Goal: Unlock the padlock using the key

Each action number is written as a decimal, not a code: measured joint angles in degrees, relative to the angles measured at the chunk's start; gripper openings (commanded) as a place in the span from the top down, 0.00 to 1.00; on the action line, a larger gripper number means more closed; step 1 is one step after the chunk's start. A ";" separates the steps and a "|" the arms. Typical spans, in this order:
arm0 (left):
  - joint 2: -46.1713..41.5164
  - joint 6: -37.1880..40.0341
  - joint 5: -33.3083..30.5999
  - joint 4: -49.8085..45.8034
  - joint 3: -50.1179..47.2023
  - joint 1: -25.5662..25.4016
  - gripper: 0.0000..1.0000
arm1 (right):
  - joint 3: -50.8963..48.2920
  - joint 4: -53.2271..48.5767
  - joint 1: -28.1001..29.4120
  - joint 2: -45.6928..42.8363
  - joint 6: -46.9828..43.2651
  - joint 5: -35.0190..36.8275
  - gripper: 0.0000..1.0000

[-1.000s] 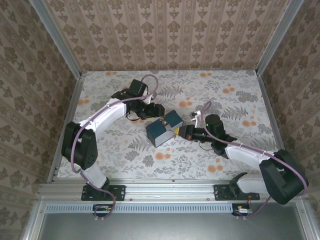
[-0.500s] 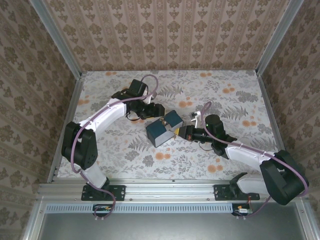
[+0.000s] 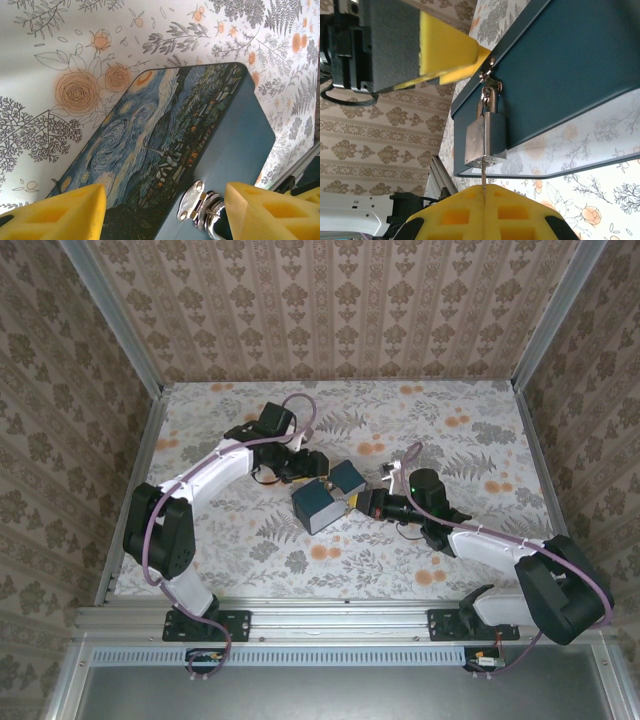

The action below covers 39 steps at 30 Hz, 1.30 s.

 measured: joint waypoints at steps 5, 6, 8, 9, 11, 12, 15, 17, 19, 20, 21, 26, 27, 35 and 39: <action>-0.02 -0.37 0.26 -0.07 -1.27 -0.04 0.35 | -0.02 1.31 0.02 0.00 0.87 1.25 1.00; -0.02 -0.44 0.42 0.02 -1.44 -0.04 0.35 | -0.02 1.33 0.02 0.00 0.87 1.53 1.00; -0.26 -0.85 0.57 0.22 -1.84 -0.09 0.35 | -0.02 1.33 0.02 0.02 0.87 1.81 1.00; -0.46 -1.11 0.66 0.35 -2.08 -0.11 0.35 | -0.02 1.31 0.02 0.11 0.85 2.03 1.00; -1.09 -1.75 0.94 0.46 -2.54 -0.24 0.36 | -0.02 1.31 0.02 0.52 0.85 2.49 1.00; -1.46 -1.95 1.05 0.74 -2.80 -0.37 0.36 | -0.02 1.31 0.02 0.81 0.85 2.67 1.00; -2.69 -2.56 0.92 1.11 -3.43 -1.03 0.36 | -0.02 1.77 0.15 1.64 0.87 2.62 1.00; -3.23 -2.75 0.76 1.20 -3.56 -1.14 0.36 | 0.00 2.27 0.37 1.90 0.85 2.62 1.00; -3.50 -2.78 0.70 1.25 -3.56 -1.22 0.36 | 0.00 2.64 0.57 2.29 0.87 2.58 1.00; -3.54 -2.78 0.57 1.22 -3.56 -1.22 0.36 | 0.00 3.10 0.72 2.56 0.87 2.56 1.00; -3.54 -2.78 0.55 1.25 -3.56 -1.22 0.37 | 0.02 3.67 0.83 2.89 0.85 2.54 1.00; -3.54 -2.89 0.42 1.53 -3.82 -1.29 0.38 | 0.28 4.92 1.31 3.87 0.85 2.43 1.00; -3.54 -3.02 0.42 1.62 -3.87 -1.44 0.38 | 0.28 4.96 1.36 3.87 0.85 2.62 1.00; -3.69 -4.52 0.87 2.27 -4.37 -2.32 0.38 | -0.02 1.97 1.51 -0.02 -0.42 7.89 1.00; -3.69 -4.83 1.38 2.25 -4.37 -2.64 0.39 | -0.02 0.42 1.51 -0.55 -1.38 9.97 1.00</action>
